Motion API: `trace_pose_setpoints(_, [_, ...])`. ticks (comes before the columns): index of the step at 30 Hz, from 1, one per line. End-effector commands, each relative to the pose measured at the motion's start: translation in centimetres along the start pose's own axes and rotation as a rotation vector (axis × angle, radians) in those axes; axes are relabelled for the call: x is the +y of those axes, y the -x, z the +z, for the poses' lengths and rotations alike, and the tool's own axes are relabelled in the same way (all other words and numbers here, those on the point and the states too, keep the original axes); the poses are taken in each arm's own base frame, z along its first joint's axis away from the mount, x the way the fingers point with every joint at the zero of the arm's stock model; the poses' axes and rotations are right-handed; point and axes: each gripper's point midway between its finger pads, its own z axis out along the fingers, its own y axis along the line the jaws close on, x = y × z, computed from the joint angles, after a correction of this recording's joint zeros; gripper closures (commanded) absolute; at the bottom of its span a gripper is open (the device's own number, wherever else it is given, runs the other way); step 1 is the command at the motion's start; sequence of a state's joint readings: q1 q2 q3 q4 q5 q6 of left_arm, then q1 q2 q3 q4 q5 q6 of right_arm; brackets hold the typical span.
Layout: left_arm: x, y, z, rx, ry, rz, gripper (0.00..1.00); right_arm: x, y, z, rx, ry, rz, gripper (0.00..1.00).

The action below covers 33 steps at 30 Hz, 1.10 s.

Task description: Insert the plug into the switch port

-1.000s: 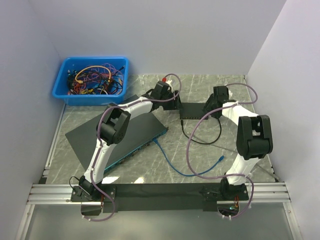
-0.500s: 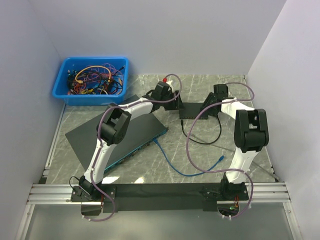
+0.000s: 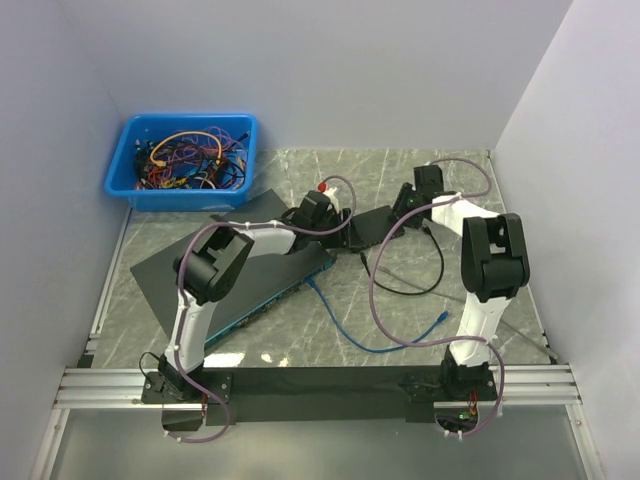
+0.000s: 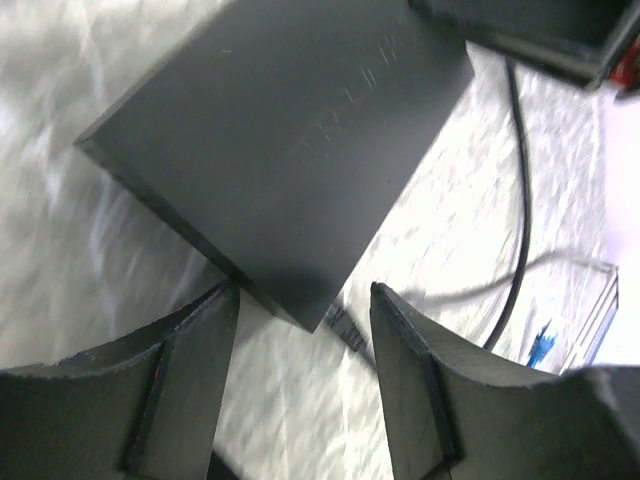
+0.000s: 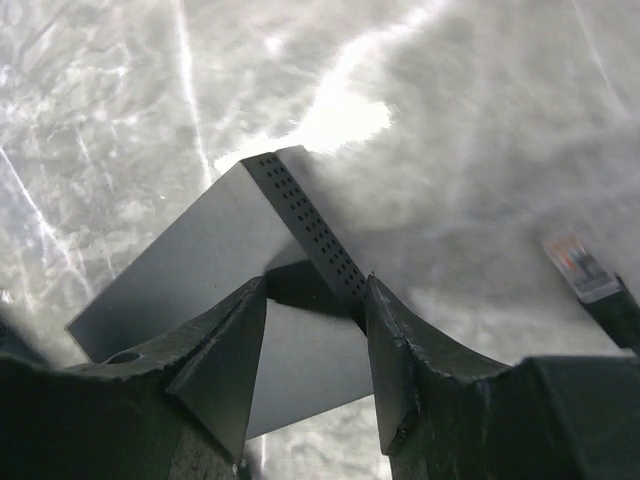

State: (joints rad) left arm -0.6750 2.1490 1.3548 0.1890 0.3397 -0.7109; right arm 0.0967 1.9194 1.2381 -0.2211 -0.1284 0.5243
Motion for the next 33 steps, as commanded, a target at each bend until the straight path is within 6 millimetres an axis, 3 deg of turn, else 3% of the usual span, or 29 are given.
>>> trace_pose_setpoints(1, [-1.6, -0.5, -2.1, -0.008, 0.006, 0.023, 0.39, 5.9, -1.5, -0.3, 0.050, 0.172, -0.083, 0.49])
trace_pose_setpoints(5, [-1.2, -0.4, -3.2, -0.016, 0.046, 0.035, 0.39, 7.8, -2.3, -0.1, 0.070, 0.216, -0.125, 0.49])
trace_pose_setpoints(7, [-1.1, -0.3, -3.6, -0.027, 0.057, 0.037, 0.39, 7.9, -2.2, -0.1, 0.061, 0.209, -0.138, 0.49])
trace_pose_setpoints(11, [-0.7, -0.2, -3.6, -0.033, 0.079, 0.034, 0.39, 8.1, -0.1, -0.9, -0.001, 0.181, -0.162, 0.47])
trace_pose_setpoints(15, [-1.0, 0.6, -4.0, -0.052, 0.074, 0.022, 0.39, 8.2, 2.5, -3.0, -0.103, 0.101, -0.193, 0.43])
trace_pose_setpoints(18, [-1.7, 1.8, -4.9, -0.085, 0.068, 0.027, 0.38, 9.2, 3.3, -6.2, -0.199, 0.068, -0.240, 0.40])
trace_pose_setpoints(24, [-1.8, 2.8, -5.9, -0.109, 0.069, 0.023, 0.38, 9.6, 1.4, -9.6, -0.240, 0.022, -0.294, 0.39])
trace_pose_setpoints(27, [-1.5, 3.4, -6.8, -0.132, 0.073, 0.021, 0.38, 9.9, -1.6, -10.8, -0.227, 0.042, -0.323, 0.42])
trace_pose_setpoints(33, [-0.3, 5.0, -9.1, -0.194, 0.091, 0.002, 0.39, 7.8, -7.3, -9.6, -0.129, -0.043, -0.410, 0.51])
